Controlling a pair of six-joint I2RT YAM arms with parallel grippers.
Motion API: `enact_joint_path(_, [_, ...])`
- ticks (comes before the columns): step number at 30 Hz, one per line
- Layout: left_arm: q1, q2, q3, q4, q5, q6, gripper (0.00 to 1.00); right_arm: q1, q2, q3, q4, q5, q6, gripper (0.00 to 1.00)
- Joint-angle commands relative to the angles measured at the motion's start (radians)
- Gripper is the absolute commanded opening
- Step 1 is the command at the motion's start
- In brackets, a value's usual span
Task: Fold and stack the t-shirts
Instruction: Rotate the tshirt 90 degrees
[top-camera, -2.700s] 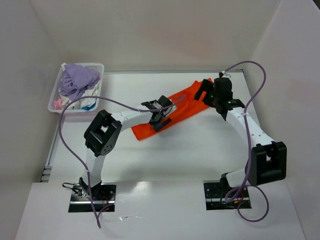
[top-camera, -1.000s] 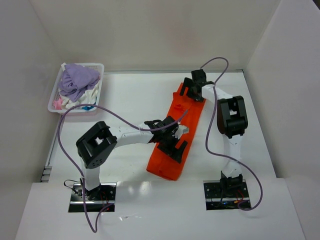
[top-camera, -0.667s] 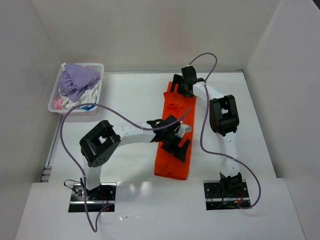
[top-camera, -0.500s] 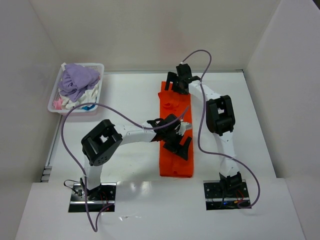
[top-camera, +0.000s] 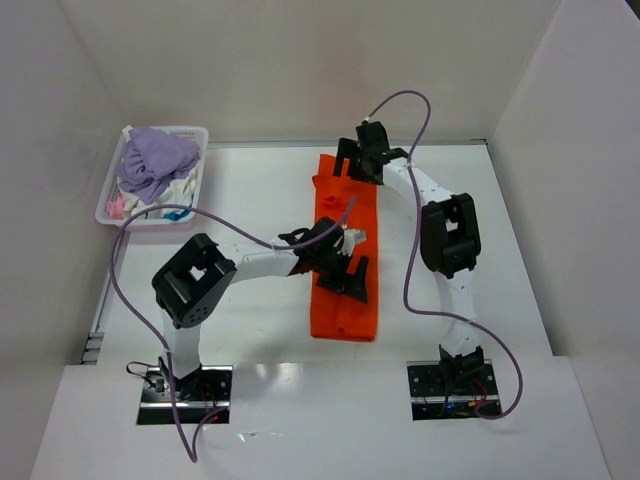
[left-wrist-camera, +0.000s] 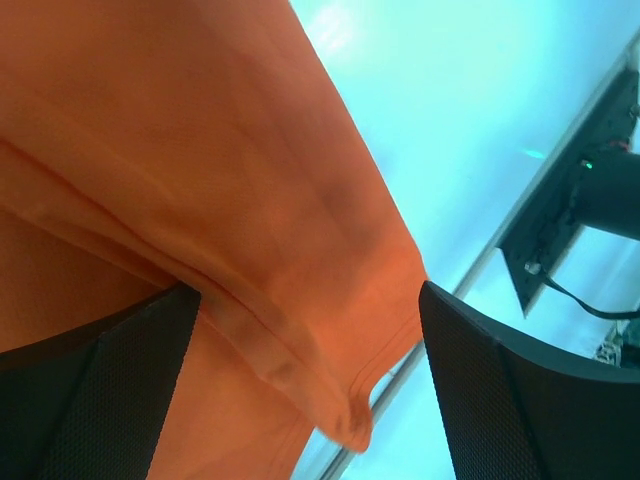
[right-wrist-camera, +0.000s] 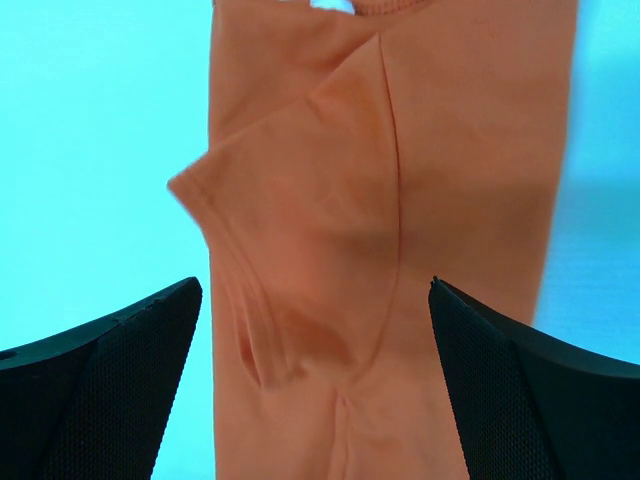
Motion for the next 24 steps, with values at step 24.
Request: enact_joint_path(24, [0.008,-0.102,-0.072,-0.121,-0.107,0.036,1.00,-0.047,-0.344,-0.476,0.169,0.041,-0.015,1.00])
